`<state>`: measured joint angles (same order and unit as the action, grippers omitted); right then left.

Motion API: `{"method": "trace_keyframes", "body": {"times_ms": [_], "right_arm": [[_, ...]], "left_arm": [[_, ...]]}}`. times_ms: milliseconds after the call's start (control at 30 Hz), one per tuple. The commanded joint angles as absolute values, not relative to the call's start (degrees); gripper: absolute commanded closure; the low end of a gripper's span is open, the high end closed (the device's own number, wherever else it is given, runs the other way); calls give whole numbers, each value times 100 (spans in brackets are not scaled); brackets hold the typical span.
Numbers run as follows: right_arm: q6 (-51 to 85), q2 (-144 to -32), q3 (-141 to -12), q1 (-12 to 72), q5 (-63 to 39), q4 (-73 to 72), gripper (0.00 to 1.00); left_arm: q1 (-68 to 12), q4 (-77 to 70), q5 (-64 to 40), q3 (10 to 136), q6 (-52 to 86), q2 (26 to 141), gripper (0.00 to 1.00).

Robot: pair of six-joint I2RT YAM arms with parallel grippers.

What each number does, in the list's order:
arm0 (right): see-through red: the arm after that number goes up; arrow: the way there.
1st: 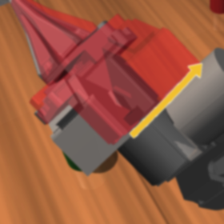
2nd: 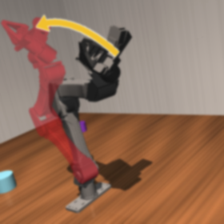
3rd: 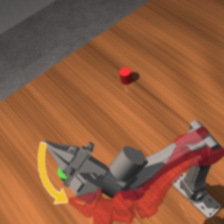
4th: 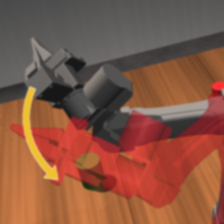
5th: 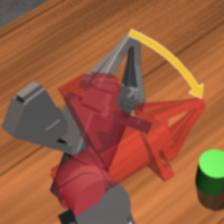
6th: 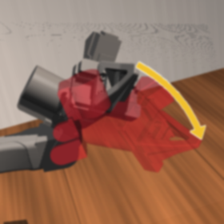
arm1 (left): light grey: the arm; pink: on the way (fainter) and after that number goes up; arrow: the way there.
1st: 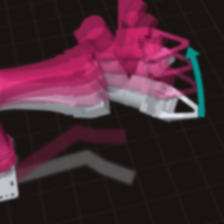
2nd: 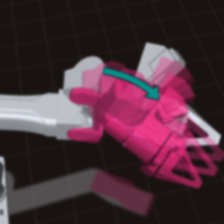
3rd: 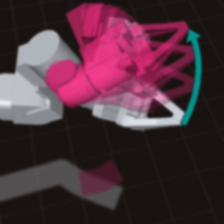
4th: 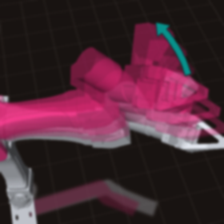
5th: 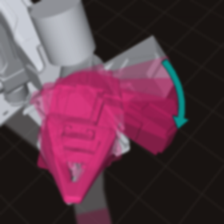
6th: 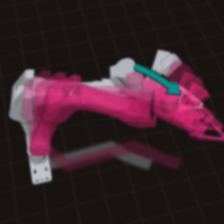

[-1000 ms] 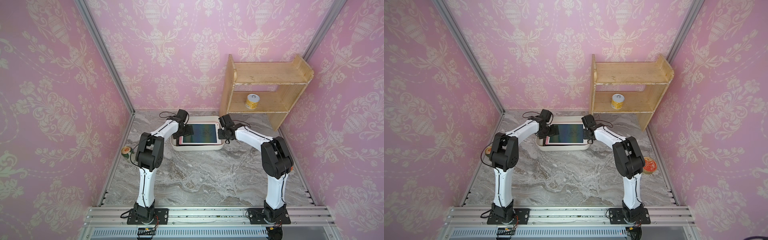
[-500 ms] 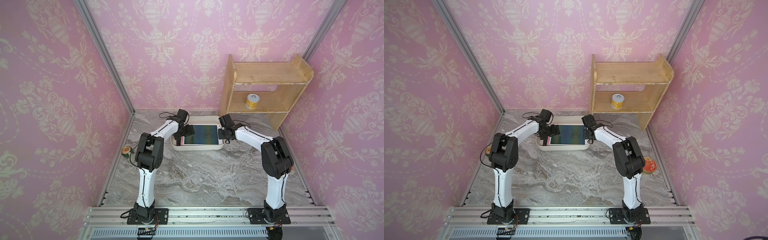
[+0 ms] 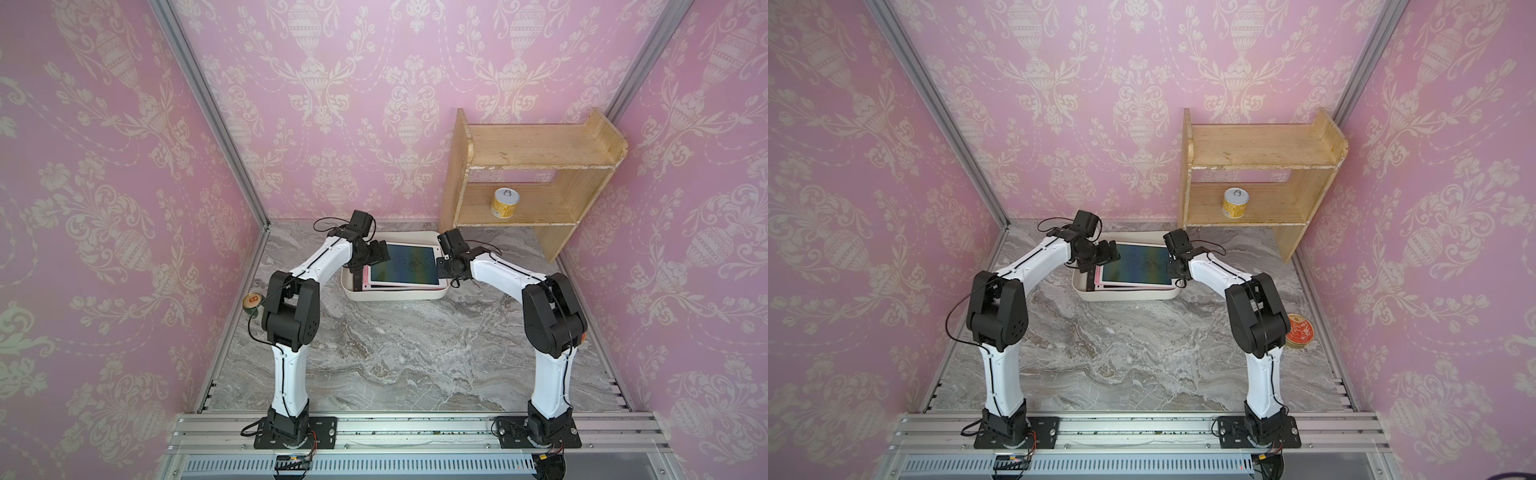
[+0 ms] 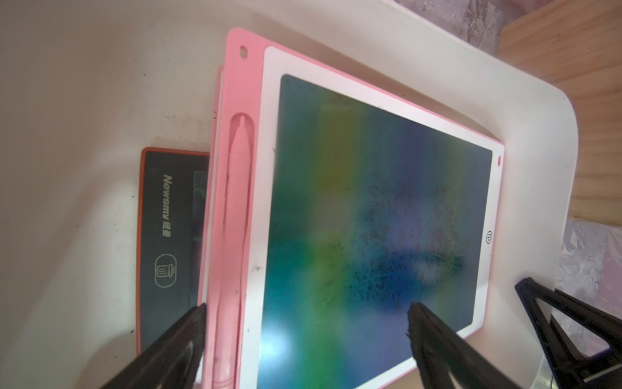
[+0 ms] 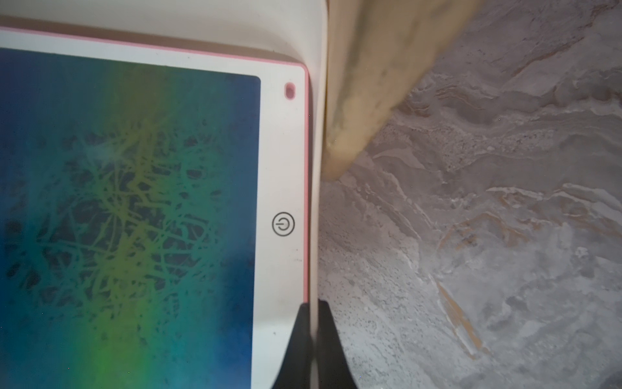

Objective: Take out the writing tablet from the storage box
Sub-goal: Pick up the writing tablet from the storage box.

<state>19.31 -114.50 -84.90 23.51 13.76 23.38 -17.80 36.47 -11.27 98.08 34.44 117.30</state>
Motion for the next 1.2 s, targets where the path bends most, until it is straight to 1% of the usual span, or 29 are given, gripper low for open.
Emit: {"method": "trace_keyframes", "body": {"times_ms": [0,167,500,733,900,1033,1100,1167], "right_arm": [[1967,-11349,-8459,2353,1367,2373,100],[1969,-11329,-8434,2354,1382,2364,100],[1942,-11305,-8428,2355,1388,2380,100],[1951,-11281,-8400,2347,1374,2373,100],[1938,-11250,-8377,2344,1397,2379,100],[1934,-11232,-8358,2339,1411,2382,100],[1934,-11224,-8350,2330,1410,2382,100],[1934,-11224,-8350,2338,1410,2382,100]], "left_arm": [[-1951,3199,-1827,9890,3561,11466,5],[-1952,3167,-1861,9836,3574,11318,11],[-1943,2336,-2218,9409,3984,10947,16],[-1936,2167,-2287,9271,4114,10891,20],[-1925,2317,-2126,9252,4011,10864,21],[-1894,2510,-1908,9294,3840,10800,26],[-1859,2542,-1846,9292,3798,10743,33],[-1822,2564,-1845,9289,3771,10710,34]]}}
